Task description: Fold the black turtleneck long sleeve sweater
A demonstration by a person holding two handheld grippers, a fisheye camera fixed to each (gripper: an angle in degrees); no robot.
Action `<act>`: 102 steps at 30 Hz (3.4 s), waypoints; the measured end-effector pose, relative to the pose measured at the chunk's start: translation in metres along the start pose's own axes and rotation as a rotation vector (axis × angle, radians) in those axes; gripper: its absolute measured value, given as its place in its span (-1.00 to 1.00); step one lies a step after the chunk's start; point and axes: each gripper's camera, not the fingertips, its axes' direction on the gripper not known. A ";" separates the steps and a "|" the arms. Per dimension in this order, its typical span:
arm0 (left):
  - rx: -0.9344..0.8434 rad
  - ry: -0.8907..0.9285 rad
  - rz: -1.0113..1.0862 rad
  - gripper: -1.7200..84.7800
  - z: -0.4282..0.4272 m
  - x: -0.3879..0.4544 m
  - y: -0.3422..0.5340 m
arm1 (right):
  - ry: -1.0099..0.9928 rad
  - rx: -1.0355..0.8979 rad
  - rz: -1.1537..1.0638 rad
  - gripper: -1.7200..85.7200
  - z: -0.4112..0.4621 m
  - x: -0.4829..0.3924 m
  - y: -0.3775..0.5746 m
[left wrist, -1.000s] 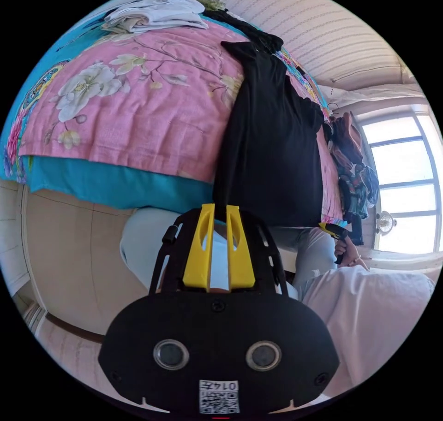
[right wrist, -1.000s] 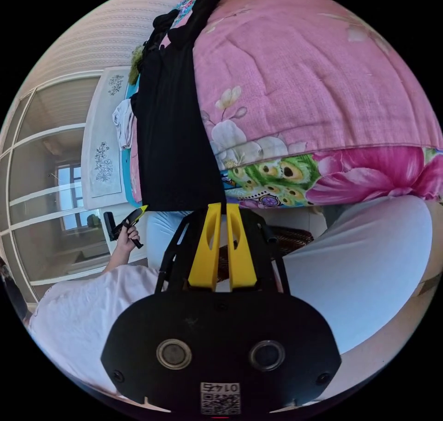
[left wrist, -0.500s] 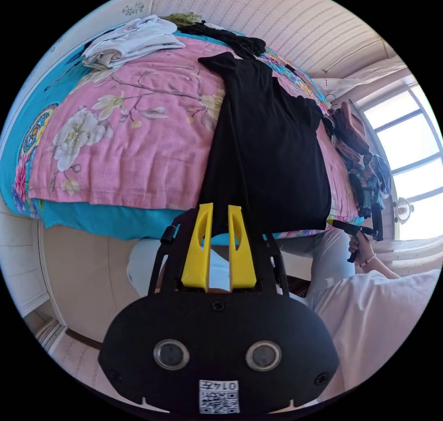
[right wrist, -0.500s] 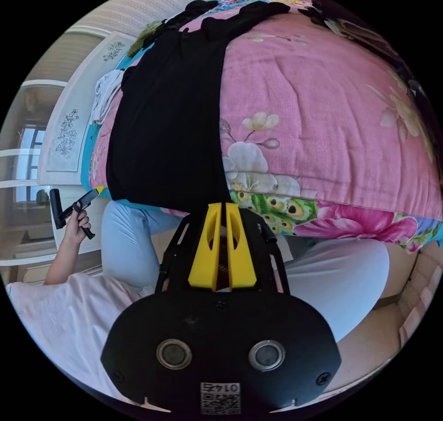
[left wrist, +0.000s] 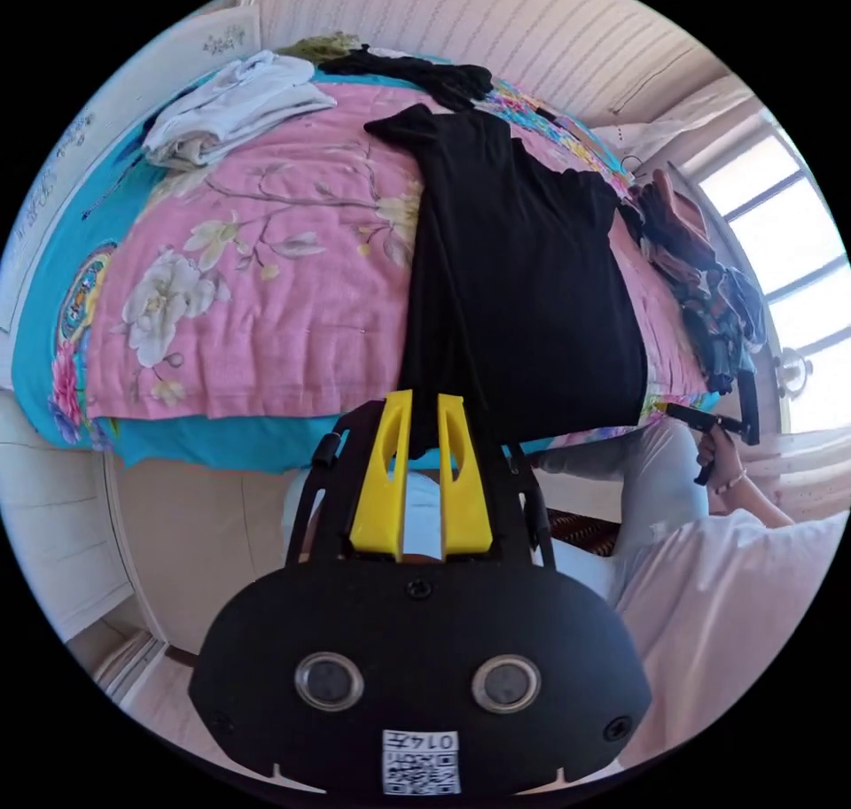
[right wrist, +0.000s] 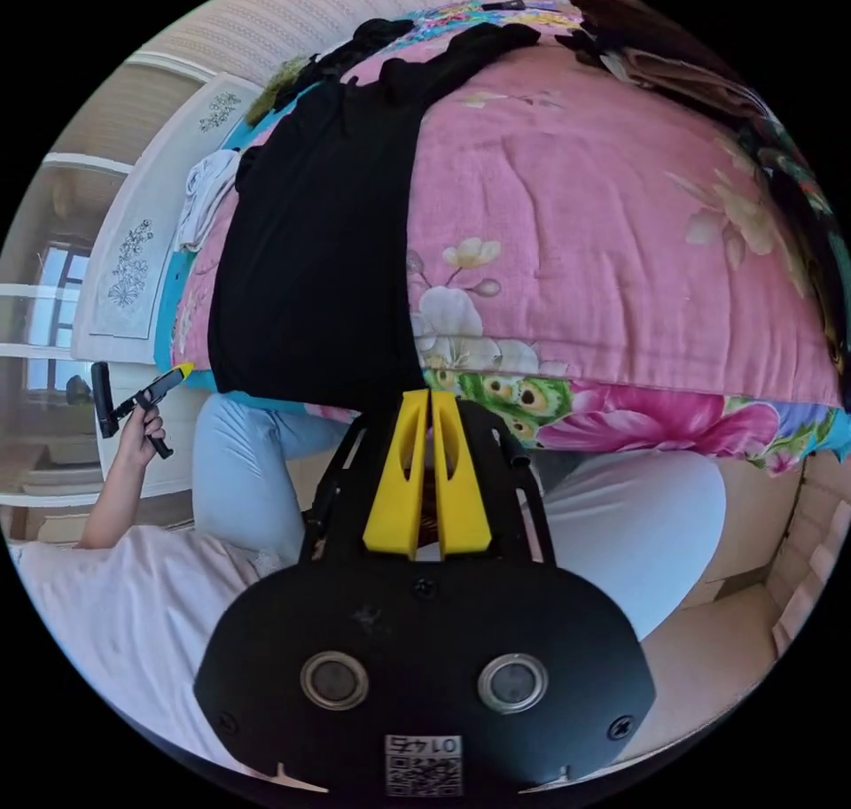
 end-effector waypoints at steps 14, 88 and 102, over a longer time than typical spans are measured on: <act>0.158 0.201 0.536 -0.80 -0.019 0.248 -0.280 | 0.068 0.476 -0.092 -0.79 -0.074 0.055 -0.084; -0.371 0.494 1.193 -0.98 0.105 0.896 -0.574 | -0.031 0.483 0.792 -0.95 -0.159 0.264 0.096; -0.007 0.467 0.557 -0.87 -0.024 0.499 -0.543 | 0.073 0.320 0.849 -0.92 -0.193 0.180 0.074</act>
